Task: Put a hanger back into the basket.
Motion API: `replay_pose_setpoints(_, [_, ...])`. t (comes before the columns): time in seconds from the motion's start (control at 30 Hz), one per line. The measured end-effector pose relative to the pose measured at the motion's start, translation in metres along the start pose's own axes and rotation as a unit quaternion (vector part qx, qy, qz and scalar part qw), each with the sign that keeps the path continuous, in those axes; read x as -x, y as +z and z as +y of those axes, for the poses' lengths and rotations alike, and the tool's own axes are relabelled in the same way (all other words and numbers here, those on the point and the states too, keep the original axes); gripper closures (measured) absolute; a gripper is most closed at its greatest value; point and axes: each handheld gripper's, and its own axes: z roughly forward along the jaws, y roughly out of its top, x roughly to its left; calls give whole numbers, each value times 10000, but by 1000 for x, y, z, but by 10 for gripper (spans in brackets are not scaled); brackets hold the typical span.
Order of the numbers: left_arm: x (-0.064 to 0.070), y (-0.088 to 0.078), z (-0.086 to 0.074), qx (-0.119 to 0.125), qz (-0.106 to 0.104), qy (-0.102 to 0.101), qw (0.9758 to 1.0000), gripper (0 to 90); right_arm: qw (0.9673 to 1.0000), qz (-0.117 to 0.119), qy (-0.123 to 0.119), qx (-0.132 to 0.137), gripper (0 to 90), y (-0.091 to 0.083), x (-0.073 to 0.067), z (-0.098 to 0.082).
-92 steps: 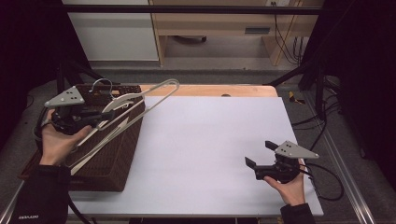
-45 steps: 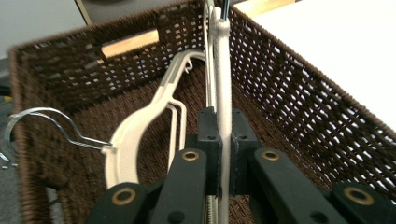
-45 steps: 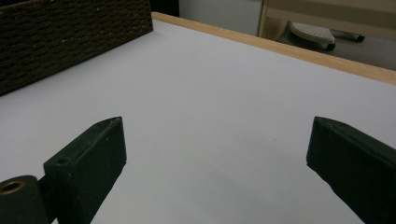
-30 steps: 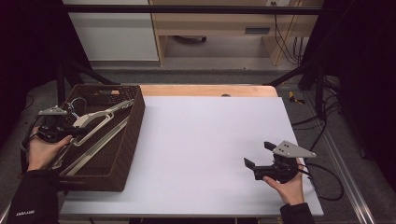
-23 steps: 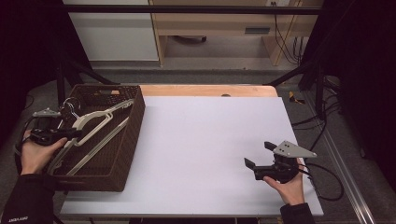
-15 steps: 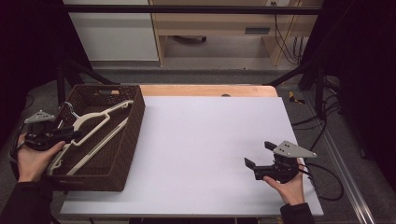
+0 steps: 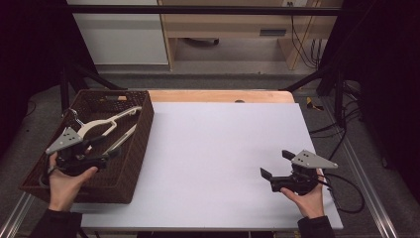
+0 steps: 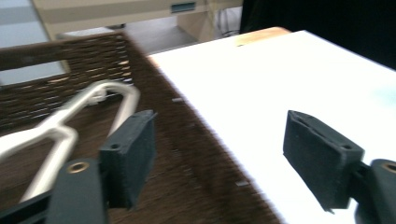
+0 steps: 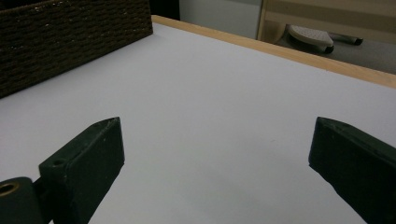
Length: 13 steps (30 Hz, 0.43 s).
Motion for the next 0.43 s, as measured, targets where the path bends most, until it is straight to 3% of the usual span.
replay_pose_setpoints(0.23, [34, 17, -5, 44, -316, 141, 9994, 104, 10000, -10, 37, 54, 39, -4, 1, 0])
replay_pose_setpoints(0.43, [47, 29, -15, 55, -542, 199, 9983, 107, 10000, -52, 7, 80, 36, -8, 2, 0])
